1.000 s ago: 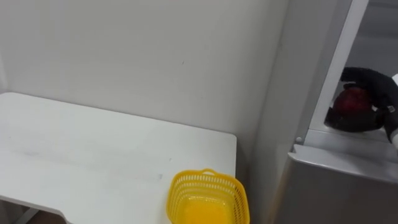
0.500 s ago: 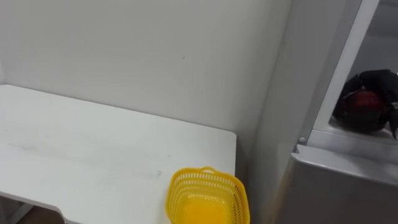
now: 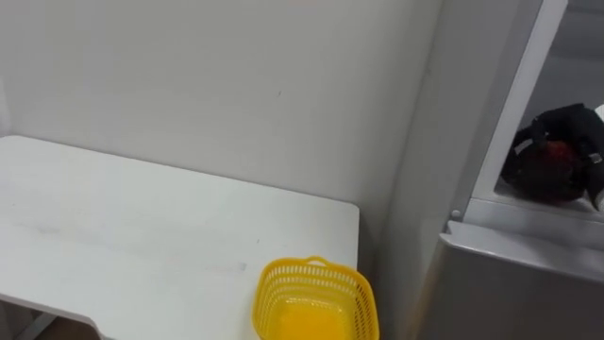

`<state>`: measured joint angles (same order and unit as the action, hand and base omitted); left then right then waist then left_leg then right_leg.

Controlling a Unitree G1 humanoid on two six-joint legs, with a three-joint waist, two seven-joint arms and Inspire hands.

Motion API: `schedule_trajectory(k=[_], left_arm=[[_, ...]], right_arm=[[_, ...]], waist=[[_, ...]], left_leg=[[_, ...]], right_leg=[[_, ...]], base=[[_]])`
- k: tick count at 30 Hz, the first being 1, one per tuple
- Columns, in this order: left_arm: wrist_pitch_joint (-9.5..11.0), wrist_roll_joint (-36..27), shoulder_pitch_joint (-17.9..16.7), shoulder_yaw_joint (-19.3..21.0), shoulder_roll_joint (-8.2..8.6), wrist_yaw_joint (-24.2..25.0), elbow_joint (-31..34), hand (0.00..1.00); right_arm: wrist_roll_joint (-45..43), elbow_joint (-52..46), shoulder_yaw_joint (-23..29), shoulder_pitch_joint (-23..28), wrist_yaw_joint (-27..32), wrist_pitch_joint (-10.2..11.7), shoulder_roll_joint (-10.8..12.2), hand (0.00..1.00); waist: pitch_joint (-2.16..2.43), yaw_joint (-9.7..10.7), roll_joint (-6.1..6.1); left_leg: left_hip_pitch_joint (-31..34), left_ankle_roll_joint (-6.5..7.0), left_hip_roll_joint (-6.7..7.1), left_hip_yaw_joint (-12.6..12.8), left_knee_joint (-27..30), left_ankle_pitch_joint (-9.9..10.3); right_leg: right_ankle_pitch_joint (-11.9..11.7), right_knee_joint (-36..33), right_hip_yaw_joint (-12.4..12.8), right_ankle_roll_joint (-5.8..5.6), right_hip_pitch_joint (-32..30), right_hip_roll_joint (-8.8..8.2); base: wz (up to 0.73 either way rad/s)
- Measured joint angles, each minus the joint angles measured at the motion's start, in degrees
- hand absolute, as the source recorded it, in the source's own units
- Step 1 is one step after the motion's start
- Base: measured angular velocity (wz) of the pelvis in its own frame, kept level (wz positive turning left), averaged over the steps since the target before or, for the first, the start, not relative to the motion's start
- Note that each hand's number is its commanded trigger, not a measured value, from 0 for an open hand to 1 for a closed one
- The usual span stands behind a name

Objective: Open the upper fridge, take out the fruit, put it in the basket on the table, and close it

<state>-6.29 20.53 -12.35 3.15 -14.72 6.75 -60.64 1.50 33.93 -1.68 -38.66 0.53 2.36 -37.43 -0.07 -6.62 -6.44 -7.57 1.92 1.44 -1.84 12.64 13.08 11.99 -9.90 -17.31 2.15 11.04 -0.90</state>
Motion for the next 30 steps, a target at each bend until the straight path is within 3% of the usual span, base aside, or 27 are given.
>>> schedule_trajectory(k=[14,20,23,27,30], left_arm=[[-0.7,-0.3,-0.6,-0.3,0.06,-0.5,0.0,0.0],[-0.3,-0.7,-1.0,-0.6,0.15,-0.4,0.0,0.0],[-0.3,-0.7,-1.2,-0.7,0.48,-0.6,0.0,0.0],[0.0,-0.9,-1.6,-1.1,0.69,-2.8,0.0,0.0],[0.2,-0.8,-1.4,-1.1,1.64,-4.2,-0.1,0.0]], right_arm=[[6.3,-2.1,-1.1,0.8,1.4,-1.2,0.2,1.0],[6.9,-7.8,-1.0,3.6,4.9,-1.4,0.6,1.0],[6.9,-12.9,-0.5,5.3,7.1,-1.8,1.9,1.0],[6.0,-21.7,1.3,10.3,11.5,-1.8,5.7,1.0],[3.2,-25.4,1.6,12.6,14.4,-1.8,7.9,1.0]], waist=[[0.48,0.3,-0.46],[0.28,0.4,0.17],[0.3,0.9,0.87],[0.74,1.8,1.69],[0.56,1.9,2.07]], left_leg=[[0.1,0.01,0.14,0.2,0.1,0.0],[0.2,-0.01,-0.11,1.0,0.0,0.0],[0.4,-0.01,-0.24,1.6,-0.1,0.0],[0.4,-0.02,-0.32,1.8,0.0,0.0],[0.3,-0.02,-0.36,1.7,0.0,0.0]], right_leg=[[0.0,0.0,0.8,0.04,0.2,0.03],[0.0,0.0,1.1,0.04,-0.3,0.09],[0.0,0.0,1.6,0.06,-0.7,0.16],[0.0,-0.1,1.7,0.06,-0.8,0.22],[0.0,-0.1,1.7,0.06,-0.8,0.23]], base=[[-0.01],[-0.02],[-0.09],[-0.03],[0.0]])
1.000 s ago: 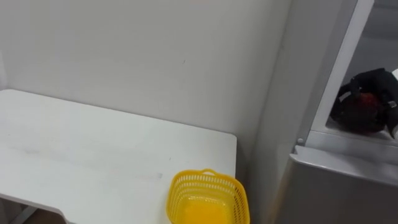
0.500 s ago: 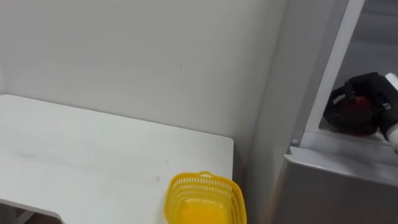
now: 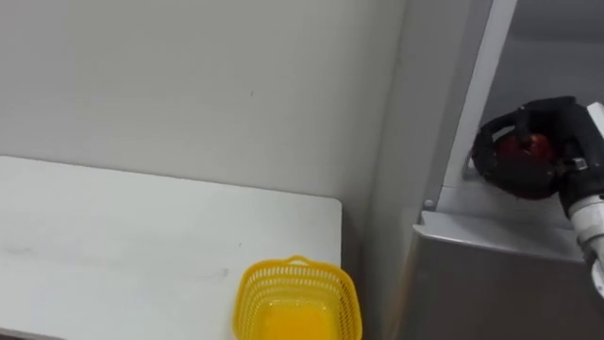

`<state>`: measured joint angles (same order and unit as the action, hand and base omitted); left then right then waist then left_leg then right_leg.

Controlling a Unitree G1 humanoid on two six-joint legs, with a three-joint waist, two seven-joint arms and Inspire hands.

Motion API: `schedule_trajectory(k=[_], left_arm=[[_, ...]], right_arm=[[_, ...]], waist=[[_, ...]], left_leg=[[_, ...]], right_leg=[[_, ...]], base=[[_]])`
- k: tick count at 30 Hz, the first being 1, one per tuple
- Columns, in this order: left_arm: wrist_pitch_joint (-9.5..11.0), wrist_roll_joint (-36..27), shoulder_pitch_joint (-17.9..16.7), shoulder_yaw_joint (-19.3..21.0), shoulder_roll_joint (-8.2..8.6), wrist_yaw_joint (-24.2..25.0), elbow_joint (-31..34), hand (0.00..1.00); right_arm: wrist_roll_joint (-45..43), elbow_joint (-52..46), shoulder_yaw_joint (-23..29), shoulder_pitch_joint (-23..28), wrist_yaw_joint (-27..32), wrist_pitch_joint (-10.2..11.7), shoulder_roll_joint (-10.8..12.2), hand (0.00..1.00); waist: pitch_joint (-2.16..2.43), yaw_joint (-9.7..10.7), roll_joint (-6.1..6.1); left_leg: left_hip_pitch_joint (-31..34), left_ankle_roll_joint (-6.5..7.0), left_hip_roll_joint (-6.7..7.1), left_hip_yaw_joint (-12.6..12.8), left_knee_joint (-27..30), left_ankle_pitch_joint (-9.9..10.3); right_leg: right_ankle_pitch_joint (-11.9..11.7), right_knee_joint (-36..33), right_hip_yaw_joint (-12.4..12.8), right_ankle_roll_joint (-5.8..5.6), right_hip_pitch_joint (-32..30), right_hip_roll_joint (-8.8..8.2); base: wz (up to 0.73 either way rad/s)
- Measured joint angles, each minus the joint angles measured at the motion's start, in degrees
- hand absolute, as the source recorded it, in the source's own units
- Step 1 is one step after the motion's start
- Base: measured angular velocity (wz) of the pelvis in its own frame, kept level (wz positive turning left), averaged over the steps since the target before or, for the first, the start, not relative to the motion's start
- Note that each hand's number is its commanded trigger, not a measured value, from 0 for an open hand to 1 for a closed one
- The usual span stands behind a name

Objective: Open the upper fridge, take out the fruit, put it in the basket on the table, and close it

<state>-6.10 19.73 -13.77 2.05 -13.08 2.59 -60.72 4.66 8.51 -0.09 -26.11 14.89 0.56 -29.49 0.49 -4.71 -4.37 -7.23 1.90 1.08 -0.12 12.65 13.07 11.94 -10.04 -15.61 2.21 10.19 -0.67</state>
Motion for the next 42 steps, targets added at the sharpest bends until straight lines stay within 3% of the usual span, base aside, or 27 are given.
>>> schedule_trajectory(k=[4,6,14,19,25,28,36,42], left_arm=[[0.1,0.0,0.3,-0.1,1.04,0.2,0.0,0.0],[0.1,0.0,0.2,-0.2,1.04,0.2,0.0,0.0],[0.2,0.0,0.2,-1.1,1.01,0.2,0.0,0.0],[1.5,-0.2,1.0,-2.9,1.12,-0.4,-1.1,0.0],[2.2,0.1,0.9,-3.7,1.28,-0.1,-1.9,0.0],[2.9,0.1,0.7,-4.2,1.25,0.5,-2.5,0.0],[4.9,0.0,1.0,-5.6,0.95,1.2,-2.5,0.0],[5.0,-0.2,2.5,-5.9,0.88,2.0,-2.5,0.0]], right_arm=[[-4.1,-6.4,0.3,3.4,1.5,0.0,3.3,1.0],[-4.8,-10.6,0.2,5.1,1.5,0.1,5.1,1.0],[-6.5,-18.2,-0.3,7.0,3.5,1.2,7.8,1.0],[-11.6,-21.5,-0.9,7.7,3.8,3.2,8.7,1.0],[-15.8,-25.5,-3.0,8.6,3.6,3.9,9.1,1.0],[-19.0,-26.1,-5.4,8.6,2.9,5.7,9.1,1.0],[-25.7,-26.3,-9.5,8.5,1.1,9.2,9.1,1.0],[-32.2,-27.0,-13.4,8.5,-1.2,9.5,9.1,1.0]], waist=[[-0.47,-0.1,0.75],[-0.46,-0.1,1.15],[-0.13,0.3,1.07],[-0.12,0.4,1.41],[-0.17,0.0,1.7],[-0.3,-0.5,1.53],[-0.63,-2.7,-0.44],[-0.72,-3.9,-0.9]], left_leg=[[-0.2,0.0,-0.06,0.2,-0.3,0.0],[-0.1,0.0,-0.13,0.8,-0.4,0.0],[0.5,0.02,-0.15,1.5,-0.2,0.0],[0.7,0.02,-0.2,1.5,0.0,0.0],[0.4,0.0,-0.36,1.7,-0.4,0.0],[-0.2,-0.03,-0.4,1.8,-1.0,0.0],[-0.2,-0.01,-0.32,1.9,-1.1,0.0],[1.2,-0.02,-0.29,1.3,-0.8,0.0]], right_leg=[[0.0,-0.5,0.4,0.0,-0.4,-0.05],[0.0,-0.6,0.6,0.0,-1.0,-0.07],[0.0,-0.6,1.3,0.0,-1.3,-0.02],[0.0,-0.7,1.3,0.01,-1.5,0.01],[0.0,-0.9,1.6,0.09,-1.4,0.16],[-0.1,-0.9,1.8,0.16,-1.2,0.22],[-0.1,-0.8,1.9,0.14,-1.1,0.11],[-0.1,-0.7,1.1,0.15,-2.0,0.09]], base=[[-0.03],[-0.09],[-0.03],[0.0],[-0.02],[-0.05],[0.0],[0.06]])
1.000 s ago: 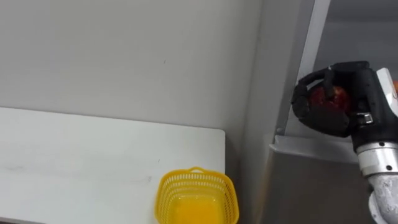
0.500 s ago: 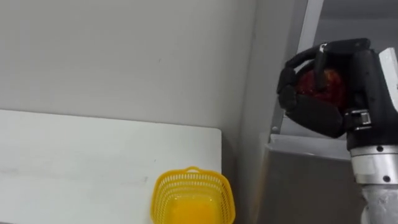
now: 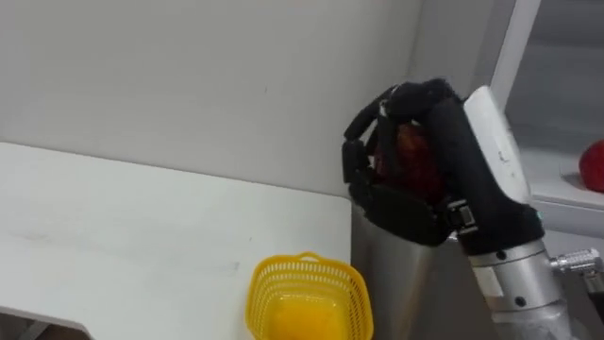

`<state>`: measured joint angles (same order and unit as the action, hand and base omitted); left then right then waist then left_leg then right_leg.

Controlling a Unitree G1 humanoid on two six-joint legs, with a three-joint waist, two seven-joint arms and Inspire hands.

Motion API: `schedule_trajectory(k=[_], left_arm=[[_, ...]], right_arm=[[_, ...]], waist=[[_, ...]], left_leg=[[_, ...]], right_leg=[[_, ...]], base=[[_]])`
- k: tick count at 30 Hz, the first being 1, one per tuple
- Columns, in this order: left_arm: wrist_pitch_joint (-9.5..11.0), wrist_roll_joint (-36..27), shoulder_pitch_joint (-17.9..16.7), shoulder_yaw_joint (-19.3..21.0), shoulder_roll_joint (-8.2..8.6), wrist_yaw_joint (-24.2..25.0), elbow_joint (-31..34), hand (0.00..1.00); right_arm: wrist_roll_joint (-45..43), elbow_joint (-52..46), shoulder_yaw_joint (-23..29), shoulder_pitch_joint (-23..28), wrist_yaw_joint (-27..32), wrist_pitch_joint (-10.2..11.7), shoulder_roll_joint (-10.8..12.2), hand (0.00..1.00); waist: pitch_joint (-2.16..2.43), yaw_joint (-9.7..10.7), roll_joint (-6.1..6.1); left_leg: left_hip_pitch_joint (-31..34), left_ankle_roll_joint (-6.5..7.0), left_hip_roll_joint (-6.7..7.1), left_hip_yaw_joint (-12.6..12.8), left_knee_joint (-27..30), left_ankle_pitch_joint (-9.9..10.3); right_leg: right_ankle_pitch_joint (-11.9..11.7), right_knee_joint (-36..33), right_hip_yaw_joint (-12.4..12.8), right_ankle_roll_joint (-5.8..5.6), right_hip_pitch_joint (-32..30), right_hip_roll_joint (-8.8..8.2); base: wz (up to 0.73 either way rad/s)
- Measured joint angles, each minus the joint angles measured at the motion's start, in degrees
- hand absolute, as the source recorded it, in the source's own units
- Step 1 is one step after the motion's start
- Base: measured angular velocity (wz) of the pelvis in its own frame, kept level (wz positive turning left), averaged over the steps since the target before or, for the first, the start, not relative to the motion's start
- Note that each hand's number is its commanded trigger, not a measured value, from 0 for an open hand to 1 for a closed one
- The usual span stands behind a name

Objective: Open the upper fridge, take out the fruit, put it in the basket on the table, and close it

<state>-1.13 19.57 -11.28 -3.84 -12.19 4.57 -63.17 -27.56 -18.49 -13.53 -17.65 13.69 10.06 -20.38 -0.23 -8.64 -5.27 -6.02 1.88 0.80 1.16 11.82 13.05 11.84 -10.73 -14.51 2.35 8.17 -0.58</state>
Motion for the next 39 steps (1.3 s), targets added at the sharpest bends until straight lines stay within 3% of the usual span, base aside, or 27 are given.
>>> schedule_trajectory(k=[7,17,25,33,39], left_arm=[[0.0,-1.4,0.0,-1.9,-0.67,0.2,0.2,0.0],[0.0,-1.4,0.5,-1.8,-1.02,1.9,0.2,0.0],[-0.2,-1.4,0.0,-1.4,-0.84,2.6,0.2,0.0],[-0.2,-1.4,-1.0,-1.3,-1.28,4.1,0.8,0.0],[-0.2,-1.3,-1.3,-0.6,-1.82,5.1,0.8,0.0]], right_arm=[[0.3,2.9,-3.3,-2.7,-0.1,0.0,0.1,1.0],[-4.0,18.4,-3.3,-2.8,-1.5,-0.5,0.2,1.0],[-4.0,25.6,-3.2,-2.9,-1.9,-1.4,0.2,1.0],[-3.9,31.4,-2.7,-2.9,-2.0,-1.6,-0.1,1.0],[-3.9,31.4,-2.6,-2.9,-2.1,-1.6,-0.2,1.0]], waist=[[-0.27,-1.6,-0.38],[-0.76,-2.8,-0.25],[-0.16,-3.0,-1.29],[-0.47,-2.7,-1.07],[-0.44,-2.7,-1.11]], left_leg=[[0.1,-0.01,0.0,-0.4,0.4,0.0],[1.9,0.03,0.81,-3.7,1.8,0.0],[2.3,0.19,1.11,-3.9,1.9,-0.3],[2.4,0.21,1.47,-4.9,1.9,-0.3],[2.4,0.29,1.79,-5.7,1.9,-0.3]], right_leg=[[0.0,0.1,-0.3,0.0,0.0,0.02],[0.1,0.1,-3.3,-0.11,0.3,-0.52],[0.2,0.1,-3.7,-0.25,0.1,-0.87],[0.4,0.8,-4.7,-0.51,0.7,-1.03],[0.5,1.1,-5.1,-0.72,0.9,-1.1]], base=[[0.02],[0.16],[0.02],[0.07],[0.06]])
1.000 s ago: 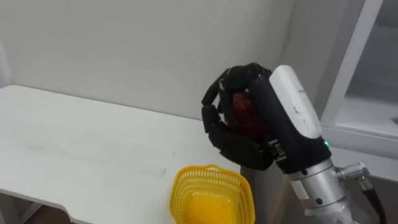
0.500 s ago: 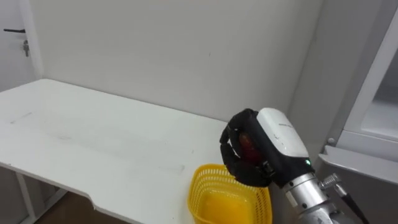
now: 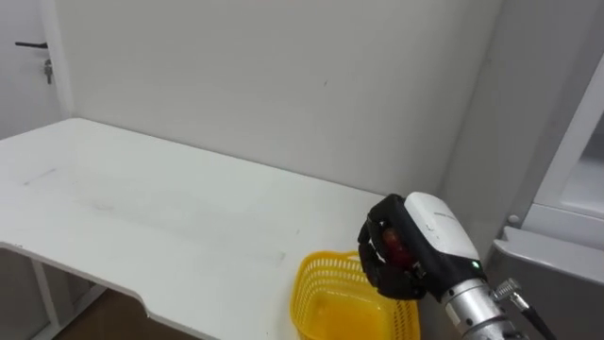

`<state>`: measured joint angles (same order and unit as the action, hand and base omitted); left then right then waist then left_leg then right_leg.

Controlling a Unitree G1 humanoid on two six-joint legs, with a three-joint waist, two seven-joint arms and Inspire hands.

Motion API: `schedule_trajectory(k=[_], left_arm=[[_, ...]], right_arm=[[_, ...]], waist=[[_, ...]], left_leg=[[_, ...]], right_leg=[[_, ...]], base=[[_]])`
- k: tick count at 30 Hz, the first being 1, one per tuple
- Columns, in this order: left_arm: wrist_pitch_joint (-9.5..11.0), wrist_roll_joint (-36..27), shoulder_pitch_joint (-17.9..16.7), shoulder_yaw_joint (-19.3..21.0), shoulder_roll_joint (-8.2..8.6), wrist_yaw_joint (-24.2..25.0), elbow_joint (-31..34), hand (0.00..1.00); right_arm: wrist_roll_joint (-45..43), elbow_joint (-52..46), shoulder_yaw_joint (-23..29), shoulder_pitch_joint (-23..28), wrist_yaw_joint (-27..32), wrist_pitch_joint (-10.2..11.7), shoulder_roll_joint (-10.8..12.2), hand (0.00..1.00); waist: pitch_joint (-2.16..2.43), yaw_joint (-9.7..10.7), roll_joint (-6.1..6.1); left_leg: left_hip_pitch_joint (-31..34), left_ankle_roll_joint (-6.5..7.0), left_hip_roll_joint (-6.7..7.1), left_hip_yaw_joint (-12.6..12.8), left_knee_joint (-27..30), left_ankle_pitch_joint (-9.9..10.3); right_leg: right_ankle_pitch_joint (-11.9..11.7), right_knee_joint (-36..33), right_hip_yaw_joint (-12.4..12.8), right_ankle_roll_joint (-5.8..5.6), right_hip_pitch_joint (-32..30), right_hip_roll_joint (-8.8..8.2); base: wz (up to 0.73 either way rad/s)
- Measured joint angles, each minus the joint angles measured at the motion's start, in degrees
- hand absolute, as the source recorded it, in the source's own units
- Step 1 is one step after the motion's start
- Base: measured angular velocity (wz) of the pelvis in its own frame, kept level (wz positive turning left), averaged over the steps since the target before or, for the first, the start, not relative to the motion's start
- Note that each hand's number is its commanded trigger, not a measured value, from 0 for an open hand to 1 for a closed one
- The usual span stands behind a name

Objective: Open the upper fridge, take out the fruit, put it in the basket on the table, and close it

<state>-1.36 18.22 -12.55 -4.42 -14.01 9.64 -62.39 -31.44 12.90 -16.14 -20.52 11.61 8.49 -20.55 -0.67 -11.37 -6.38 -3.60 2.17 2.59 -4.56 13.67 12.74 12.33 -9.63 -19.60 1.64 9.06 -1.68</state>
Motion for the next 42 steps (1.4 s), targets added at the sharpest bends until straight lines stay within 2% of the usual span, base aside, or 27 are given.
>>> schedule_trajectory(k=[13,18,19,20,27,34,37,42], left_arm=[[0.0,0.0,0.2,0.4,-0.2,-0.4,0.0,0.0],[0.0,0.0,0.2,0.4,-0.21,-0.5,0.0,0.0],[-0.1,0.0,0.2,0.4,-0.21,-0.5,0.0,0.0],[-0.2,0.0,0.3,0.4,-0.22,-0.5,0.0,0.0],[-1.2,0.0,0.5,0.3,-0.45,-0.5,0.2,0.0],[-1.2,0.1,0.4,0.3,-0.82,-0.4,1.7,0.0],[-1.2,0.0,0.2,0.3,-0.91,-0.4,2.3,0.0],[-1.3,0.0,-0.4,0.3,-0.89,-0.5,4.9,0.0]], right_arm=[[0.2,1.4,-0.1,0.0,-0.8,0.0,-0.7,1.0],[0.2,2.4,-0.1,0.0,-0.9,-1.1,-0.7,1.0],[0.2,2.5,-0.1,0.0,-0.9,-1.1,-0.7,0.89],[0.2,2.9,-0.1,-0.2,-0.9,-1.1,-0.7,0.0],[0.1,4.5,-0.7,-0.3,-1.9,-3.0,-0.8,0.0],[0.0,5.2,-0.8,-0.8,-1.9,-3.3,-1.9,0.0],[0.1,5.2,-0.9,-0.8,-1.9,-3.6,-1.9,0.0],[0.1,5.3,-3.7,-0.8,-2.7,-3.7,-1.9,0.0]], waist=[[0.09,-0.2,-0.18],[0.02,-0.4,-0.4],[0.02,-0.4,-0.4],[0.0,-0.6,-0.36],[-0.22,-2.0,-0.05],[-0.21,-3.1,-0.32],[0.01,-3.3,-0.79],[-0.14,-3.2,-0.65]], left_leg=[[0.0,0.03,0.09,-0.7,-0.2,0.0],[0.1,0.04,0.12,-0.7,-0.1,0.0],[0.1,0.04,0.11,-0.7,-0.1,0.0],[0.1,0.04,0.1,-0.7,-0.1,0.0],[0.1,0.08,0.15,-0.8,0.0,0.0],[0.3,0.17,0.27,-0.8,0.0,-0.1],[0.4,0.17,0.27,-0.8,0.1,-0.1],[0.3,0.16,0.2,-0.9,0.2,-0.1]], right_leg=[[0.1,-0.2,-1.0,-0.11,0.2,-0.17],[0.1,-0.3,-1.0,-0.11,0.3,-0.19],[0.1,-0.4,-1.0,-0.11,0.3,-0.19],[0.1,-0.4,-1.0,-0.1,0.2,-0.2],[0.1,-0.9,-1.0,-0.11,0.0,-0.33],[0.1,-0.6,-1.1,-0.23,0.0,-0.39],[0.1,-0.3,-1.1,-0.22,0.1,-0.31],[0.1,-0.6,-1.1,-0.22,0.0,-0.3]], base=[[0.03],[0.0],[0.0],[0.0],[0.0],[0.0],[0.0],[0.0]])
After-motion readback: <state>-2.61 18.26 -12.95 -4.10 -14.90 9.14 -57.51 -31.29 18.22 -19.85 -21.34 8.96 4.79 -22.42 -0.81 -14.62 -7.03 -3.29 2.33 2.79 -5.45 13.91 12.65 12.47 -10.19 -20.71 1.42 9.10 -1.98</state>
